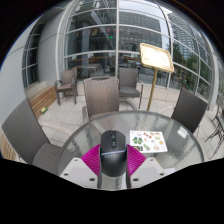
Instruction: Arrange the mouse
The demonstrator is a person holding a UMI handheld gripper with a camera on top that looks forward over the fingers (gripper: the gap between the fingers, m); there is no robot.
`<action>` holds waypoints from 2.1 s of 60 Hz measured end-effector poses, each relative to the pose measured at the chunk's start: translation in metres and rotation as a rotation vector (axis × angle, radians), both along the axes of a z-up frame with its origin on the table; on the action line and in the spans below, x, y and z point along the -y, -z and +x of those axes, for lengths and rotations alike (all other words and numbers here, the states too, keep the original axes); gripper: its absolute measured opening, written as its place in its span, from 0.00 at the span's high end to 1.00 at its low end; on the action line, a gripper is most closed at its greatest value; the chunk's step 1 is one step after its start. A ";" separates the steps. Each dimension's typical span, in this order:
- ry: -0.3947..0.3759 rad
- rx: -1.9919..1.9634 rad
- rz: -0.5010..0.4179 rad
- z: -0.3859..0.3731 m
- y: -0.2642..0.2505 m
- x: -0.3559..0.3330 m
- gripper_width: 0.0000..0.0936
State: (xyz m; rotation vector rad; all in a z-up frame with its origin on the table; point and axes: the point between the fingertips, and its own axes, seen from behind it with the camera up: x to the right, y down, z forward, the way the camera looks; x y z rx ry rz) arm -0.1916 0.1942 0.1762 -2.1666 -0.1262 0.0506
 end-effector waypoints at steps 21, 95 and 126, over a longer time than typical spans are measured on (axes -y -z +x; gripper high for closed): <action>0.093 0.083 -0.010 0.174 0.015 0.067 0.65; 0.209 0.010 -0.024 0.189 -0.016 0.235 0.13; 0.179 0.023 0.006 0.139 -0.055 0.314 0.13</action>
